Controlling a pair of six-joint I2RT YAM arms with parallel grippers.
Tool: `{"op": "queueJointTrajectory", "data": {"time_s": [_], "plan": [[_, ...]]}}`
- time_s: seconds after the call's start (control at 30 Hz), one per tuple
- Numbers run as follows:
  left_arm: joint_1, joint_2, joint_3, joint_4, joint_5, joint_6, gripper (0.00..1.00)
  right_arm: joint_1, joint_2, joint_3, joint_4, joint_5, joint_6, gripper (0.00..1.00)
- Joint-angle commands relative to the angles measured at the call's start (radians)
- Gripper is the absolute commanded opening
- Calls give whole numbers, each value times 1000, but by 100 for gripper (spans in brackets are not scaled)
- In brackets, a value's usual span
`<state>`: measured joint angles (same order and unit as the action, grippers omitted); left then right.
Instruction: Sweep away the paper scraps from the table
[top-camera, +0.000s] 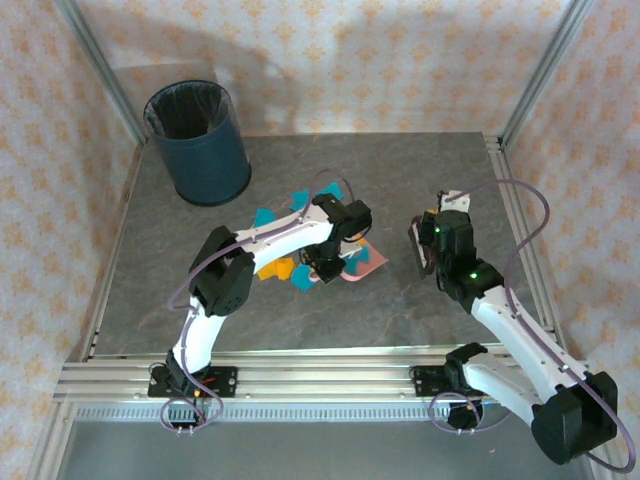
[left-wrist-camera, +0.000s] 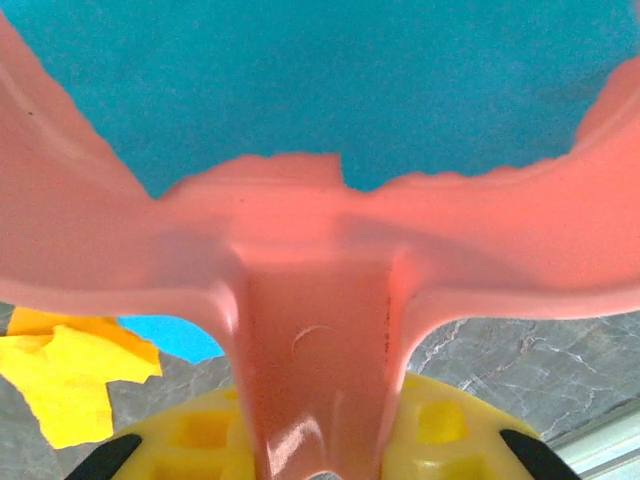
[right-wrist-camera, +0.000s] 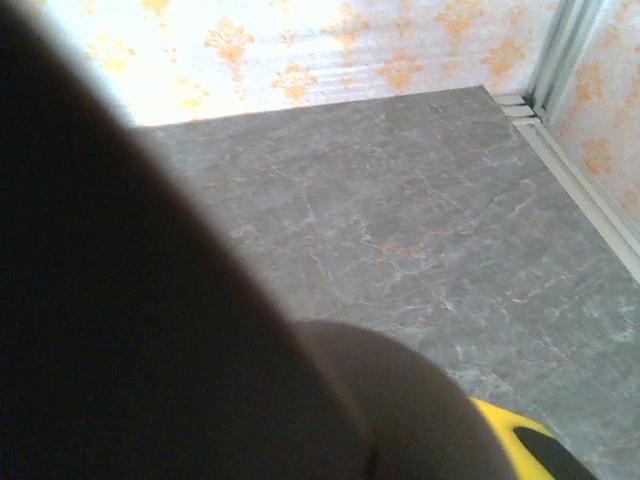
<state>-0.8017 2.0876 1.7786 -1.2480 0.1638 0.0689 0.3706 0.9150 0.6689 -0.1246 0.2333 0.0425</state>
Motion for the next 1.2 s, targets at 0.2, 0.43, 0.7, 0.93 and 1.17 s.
{"op": "queueJointTrajectory", "data": {"time_s": [0.2, 0.43, 0.7, 0.93, 1.17], "plan": [[86, -139, -15, 65, 39, -10, 0, 6, -13, -6, -14, 38, 75, 0], [180, -205, 42, 37, 64, -15, 0, 5, 6, 13, -37, 11, 83, 0], [264, -218, 170, -52, 58, -8, 0, 6, 12, 27, -50, -7, 85, 0], [326, -207, 286, -131, 35, -1, 0, 5, 3, 32, -63, -17, 86, 0], [387, -152, 437, -215, 18, 1, 0, 5, 10, 32, -64, -32, 93, 0]]}}
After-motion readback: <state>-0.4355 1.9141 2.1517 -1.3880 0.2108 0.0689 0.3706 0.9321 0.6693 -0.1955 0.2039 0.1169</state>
